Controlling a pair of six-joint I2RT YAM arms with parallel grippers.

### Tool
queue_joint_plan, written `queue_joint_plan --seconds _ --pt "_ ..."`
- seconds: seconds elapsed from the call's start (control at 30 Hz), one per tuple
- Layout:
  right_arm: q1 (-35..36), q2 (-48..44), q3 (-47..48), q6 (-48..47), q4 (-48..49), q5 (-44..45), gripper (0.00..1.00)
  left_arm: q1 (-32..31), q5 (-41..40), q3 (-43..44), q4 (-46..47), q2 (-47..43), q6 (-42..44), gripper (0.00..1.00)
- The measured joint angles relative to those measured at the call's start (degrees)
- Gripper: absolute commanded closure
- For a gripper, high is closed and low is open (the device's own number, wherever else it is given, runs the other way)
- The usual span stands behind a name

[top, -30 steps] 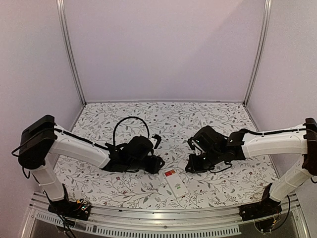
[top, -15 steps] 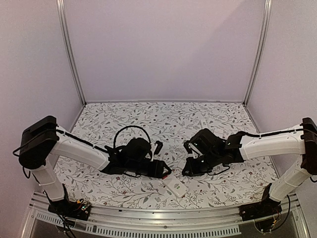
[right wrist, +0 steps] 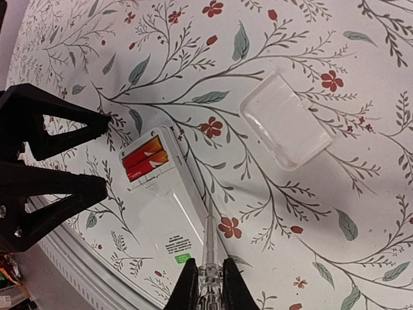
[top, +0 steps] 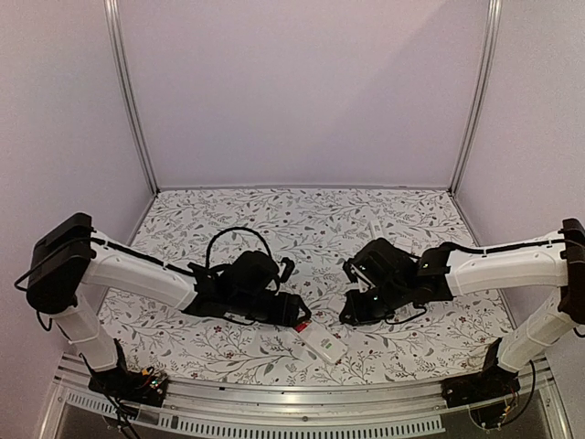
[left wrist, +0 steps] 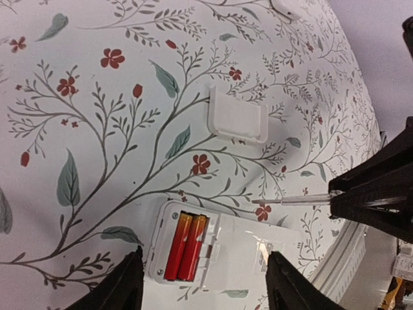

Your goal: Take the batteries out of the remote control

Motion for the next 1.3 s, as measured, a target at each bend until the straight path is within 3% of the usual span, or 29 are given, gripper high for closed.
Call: queue_joint_plan --seconds 0.47,0.8,1.07,1.3 --pt "0.00 0.00 -0.46 -0.02 0.74 -1.18 1.00 -2.69 4.76 -2.78 0.33 -1.14 -8.72 0.31" --pt "0.94 0.04 -1.11 -0.22 2.89 -4.33 1.00 -2.67 6.71 -0.79 4.59 4.59 -8.98 0.31" --pt "1.49 -0.76 -3.15 0.20 3.37 -5.11 1.00 -1.36 6.80 2.99 5.75 8.17 -4.52 0.29" --pt "1.14 -8.33 -3.85 1.31 1.81 -0.24 1.00 -1.20 3.54 5.62 2.93 6.93 7.10 0.14"
